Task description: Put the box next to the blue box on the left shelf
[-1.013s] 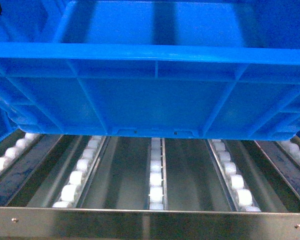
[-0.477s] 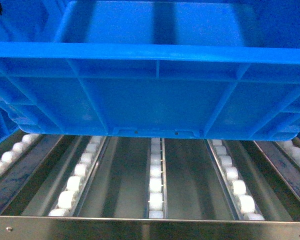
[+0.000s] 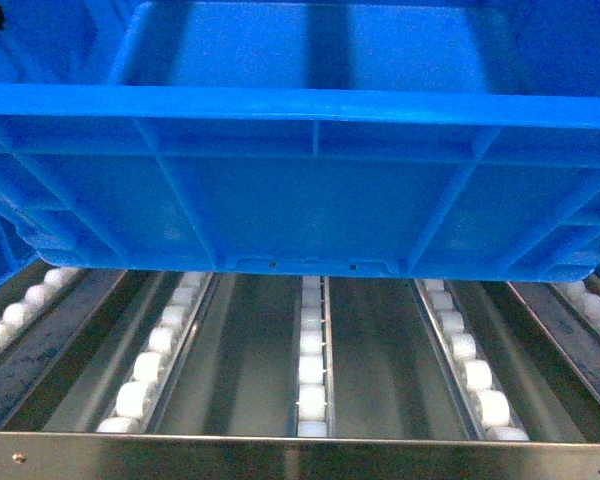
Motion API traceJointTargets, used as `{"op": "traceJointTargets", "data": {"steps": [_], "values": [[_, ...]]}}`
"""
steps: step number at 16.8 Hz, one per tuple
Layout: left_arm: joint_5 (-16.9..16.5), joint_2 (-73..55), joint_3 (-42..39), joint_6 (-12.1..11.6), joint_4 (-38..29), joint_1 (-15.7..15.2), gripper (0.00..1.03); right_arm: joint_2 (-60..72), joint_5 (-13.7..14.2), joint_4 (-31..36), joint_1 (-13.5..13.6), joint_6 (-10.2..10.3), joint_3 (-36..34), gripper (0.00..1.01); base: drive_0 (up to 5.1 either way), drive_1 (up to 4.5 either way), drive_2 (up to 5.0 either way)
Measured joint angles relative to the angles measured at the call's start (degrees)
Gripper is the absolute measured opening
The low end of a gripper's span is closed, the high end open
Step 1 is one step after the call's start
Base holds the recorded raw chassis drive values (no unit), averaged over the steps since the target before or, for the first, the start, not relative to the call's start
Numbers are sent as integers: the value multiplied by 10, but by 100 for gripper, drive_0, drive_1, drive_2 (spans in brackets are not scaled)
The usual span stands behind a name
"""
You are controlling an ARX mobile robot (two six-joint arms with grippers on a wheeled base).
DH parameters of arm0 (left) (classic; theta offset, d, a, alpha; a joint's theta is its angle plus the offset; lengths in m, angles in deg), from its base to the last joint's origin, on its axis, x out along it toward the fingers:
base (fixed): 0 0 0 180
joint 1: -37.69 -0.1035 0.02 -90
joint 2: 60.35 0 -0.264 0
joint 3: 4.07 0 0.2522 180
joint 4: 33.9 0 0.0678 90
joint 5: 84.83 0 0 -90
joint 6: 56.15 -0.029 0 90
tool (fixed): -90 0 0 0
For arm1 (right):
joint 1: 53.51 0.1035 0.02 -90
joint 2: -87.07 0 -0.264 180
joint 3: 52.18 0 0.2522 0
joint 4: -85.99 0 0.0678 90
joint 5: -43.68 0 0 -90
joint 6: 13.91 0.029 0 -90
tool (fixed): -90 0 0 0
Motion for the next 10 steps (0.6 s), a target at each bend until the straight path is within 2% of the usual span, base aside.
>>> {"op": "traceJointTargets", "data": {"steps": [10], "values": [[0,0,0,0,0,0,18,0,0,0,0,0,0,19,0,0,0]]}}
